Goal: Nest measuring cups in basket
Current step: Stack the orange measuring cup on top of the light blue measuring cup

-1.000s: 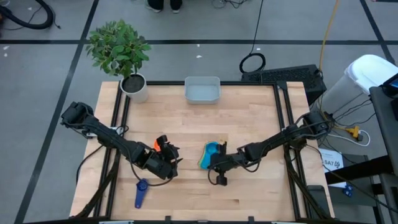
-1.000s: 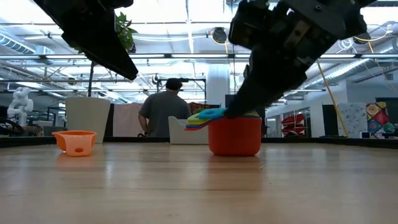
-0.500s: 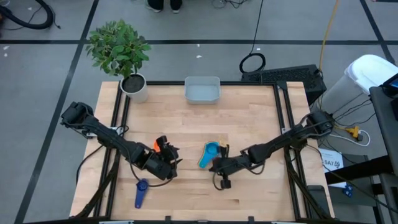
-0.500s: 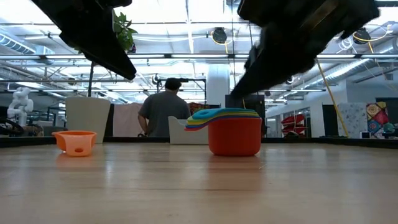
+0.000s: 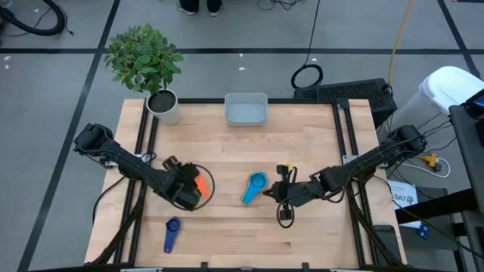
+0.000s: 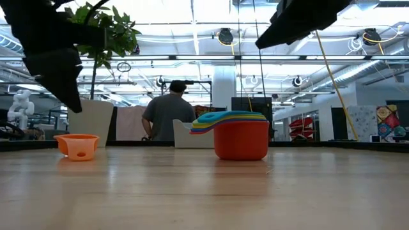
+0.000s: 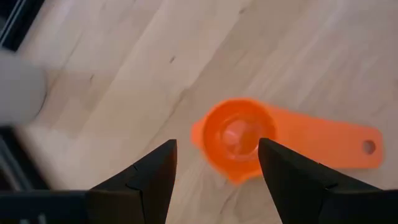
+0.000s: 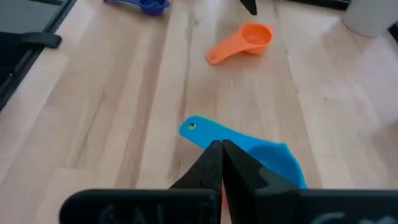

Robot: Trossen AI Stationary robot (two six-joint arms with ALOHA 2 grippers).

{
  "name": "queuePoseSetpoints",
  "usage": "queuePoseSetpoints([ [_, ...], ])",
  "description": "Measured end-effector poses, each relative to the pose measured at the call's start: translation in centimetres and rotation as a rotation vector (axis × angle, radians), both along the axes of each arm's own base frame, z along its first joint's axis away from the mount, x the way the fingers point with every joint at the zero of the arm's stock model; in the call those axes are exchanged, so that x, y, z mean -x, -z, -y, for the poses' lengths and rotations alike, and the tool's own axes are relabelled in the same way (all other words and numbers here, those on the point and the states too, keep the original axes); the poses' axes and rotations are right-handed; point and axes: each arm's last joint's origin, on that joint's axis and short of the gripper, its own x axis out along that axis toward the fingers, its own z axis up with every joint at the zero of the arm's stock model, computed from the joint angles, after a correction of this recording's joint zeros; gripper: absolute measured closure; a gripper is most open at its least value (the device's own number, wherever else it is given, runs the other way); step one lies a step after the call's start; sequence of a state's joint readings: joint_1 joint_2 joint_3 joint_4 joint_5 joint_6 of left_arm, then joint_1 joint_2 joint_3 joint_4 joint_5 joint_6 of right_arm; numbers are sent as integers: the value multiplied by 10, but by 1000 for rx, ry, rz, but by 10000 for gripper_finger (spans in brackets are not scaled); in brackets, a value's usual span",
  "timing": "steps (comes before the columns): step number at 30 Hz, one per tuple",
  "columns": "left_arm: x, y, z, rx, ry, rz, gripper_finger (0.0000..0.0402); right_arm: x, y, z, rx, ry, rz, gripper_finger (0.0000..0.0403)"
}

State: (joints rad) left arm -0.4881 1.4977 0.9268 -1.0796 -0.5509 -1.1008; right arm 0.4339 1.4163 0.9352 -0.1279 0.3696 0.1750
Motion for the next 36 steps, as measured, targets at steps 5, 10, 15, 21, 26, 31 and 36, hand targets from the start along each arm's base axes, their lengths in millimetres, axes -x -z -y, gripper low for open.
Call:
queuePoseSetpoints([
  [5, 5, -11, -1, 64, -88, 65, 172, 4, 5, 4, -11, 38, -57, 403],
  [10, 8, -18, -13, 150, -225, 76, 172, 12, 24, 14, -68, 129, -129, 403],
  [15, 2, -18, -28, 153, -273, 69, 172, 20, 41, 18, -120, 173, -187, 390],
  [21, -4, -6, -48, 246, -286, 11, 172, 34, 44, 22, -117, 217, -266, 372],
  [26, 7, 12, -58, 289, -326, -78, 172, 46, 29, 28, -121, 228, -251, 361],
  [31, 7, 24, -57, 375, -337, -62, 172, 56, 11, 34, -112, 258, -172, 353],
  [36, -3, 24, -53, 424, -306, 48, 172, 63, 2, 38, -95, 279, -133, 353],
])
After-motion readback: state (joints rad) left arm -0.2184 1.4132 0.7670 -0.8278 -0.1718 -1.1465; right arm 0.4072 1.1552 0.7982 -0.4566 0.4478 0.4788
